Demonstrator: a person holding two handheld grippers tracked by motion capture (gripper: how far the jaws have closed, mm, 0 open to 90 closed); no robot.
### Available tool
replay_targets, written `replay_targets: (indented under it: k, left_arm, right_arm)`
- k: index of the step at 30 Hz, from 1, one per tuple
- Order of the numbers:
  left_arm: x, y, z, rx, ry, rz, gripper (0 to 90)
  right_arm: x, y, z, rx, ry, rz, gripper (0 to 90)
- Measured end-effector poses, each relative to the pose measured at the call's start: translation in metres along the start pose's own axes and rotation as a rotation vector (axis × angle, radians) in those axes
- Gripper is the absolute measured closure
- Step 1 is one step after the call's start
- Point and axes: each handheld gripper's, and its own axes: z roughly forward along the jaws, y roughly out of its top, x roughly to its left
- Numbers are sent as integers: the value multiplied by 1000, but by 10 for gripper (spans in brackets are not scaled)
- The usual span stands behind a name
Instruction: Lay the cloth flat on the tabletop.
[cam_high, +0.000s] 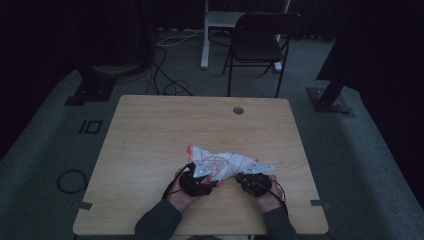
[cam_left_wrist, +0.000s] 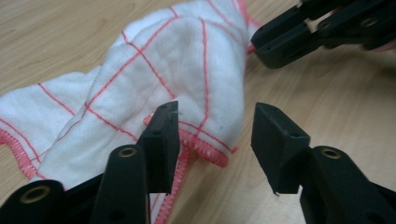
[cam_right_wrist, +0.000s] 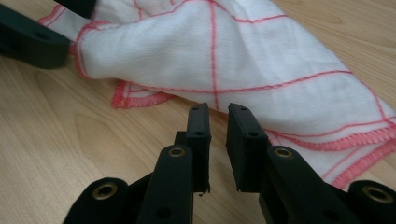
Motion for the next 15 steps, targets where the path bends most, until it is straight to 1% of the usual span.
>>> replay_targets:
  k: [2,4,5,6,8,9,11,12,13,14,15]
  left_arm:
    - [2,2,5,35,30,-5,640]
    - [4,3,7,41,35,-8,731]
    - [9,5,10,55,42,-14,797]
    - [13,7,12,56,50,-23,818]
    - [18,9,12,47,55,-39,841]
    - [18,9,12,47,55,-39,846]
    - [23,13,13,32,73,-61,849]
    - [23,13,13,32,73,-61,850]
    - [25,14,12,30,77,-66,850]
    - [27,15,13,20,86,-81,850]
    - [27,15,13,20,86,-81,850]
  right_arm:
    - [2,0,2,1,7,-13,799]
    - [4,1,3,3,12,-22,801]
    - [5,1,3,4,15,-21,802]
    - [10,4,6,1,28,-42,806]
    - [14,6,9,-1,35,-51,807]
    - [14,6,9,-1,35,-51,807]
    - [20,10,13,-7,48,-70,809]
    - [23,11,15,-9,51,-78,809]
    - [24,12,18,-12,53,-83,808]
    - [26,13,21,-14,53,-87,808]
    - [26,13,21,-14,53,-87,808]
